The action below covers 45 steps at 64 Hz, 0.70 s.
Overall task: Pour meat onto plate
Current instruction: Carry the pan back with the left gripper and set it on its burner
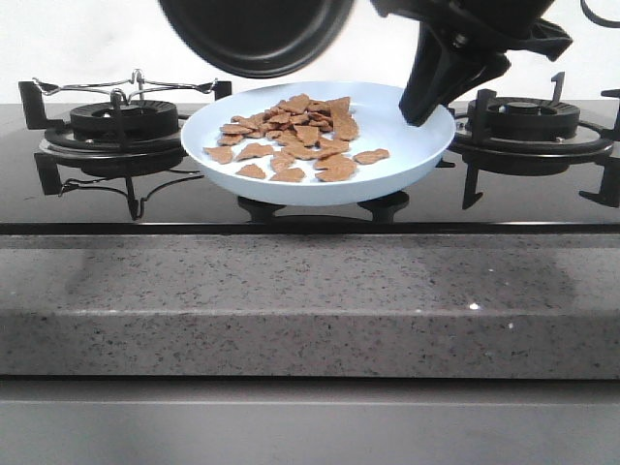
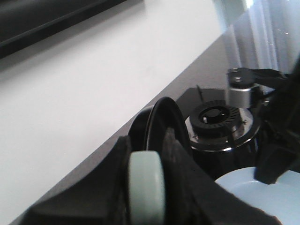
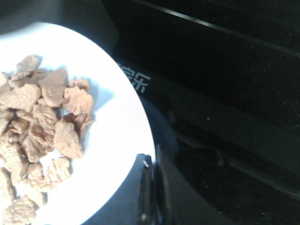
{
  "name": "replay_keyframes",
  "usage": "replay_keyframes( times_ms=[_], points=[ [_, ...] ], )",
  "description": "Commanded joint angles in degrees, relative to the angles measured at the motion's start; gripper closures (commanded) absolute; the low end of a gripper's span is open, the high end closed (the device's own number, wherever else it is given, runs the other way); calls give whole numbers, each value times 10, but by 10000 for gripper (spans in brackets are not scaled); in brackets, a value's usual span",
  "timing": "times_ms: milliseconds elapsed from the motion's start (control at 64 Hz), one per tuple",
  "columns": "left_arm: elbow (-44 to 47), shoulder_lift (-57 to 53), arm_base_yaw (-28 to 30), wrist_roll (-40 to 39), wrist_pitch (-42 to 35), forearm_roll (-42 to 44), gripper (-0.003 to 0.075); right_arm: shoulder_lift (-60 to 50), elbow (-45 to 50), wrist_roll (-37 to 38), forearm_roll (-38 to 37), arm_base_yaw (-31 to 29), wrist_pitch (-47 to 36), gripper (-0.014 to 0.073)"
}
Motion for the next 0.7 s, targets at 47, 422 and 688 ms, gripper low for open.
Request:
replay_keyframes(
  times_ms=[47,422,688],
  points=[
    [-46,-13,54,-140,-4,-43,741,-21,-13,-5,8,0,-25,661],
    [-73,58,199,-410,-2,-87,741,-21,-13,-5,8,0,-25,661],
    [-73,130,253,-573,23,-148,741,-21,-13,-5,8,0,-25,661]
  ],
)
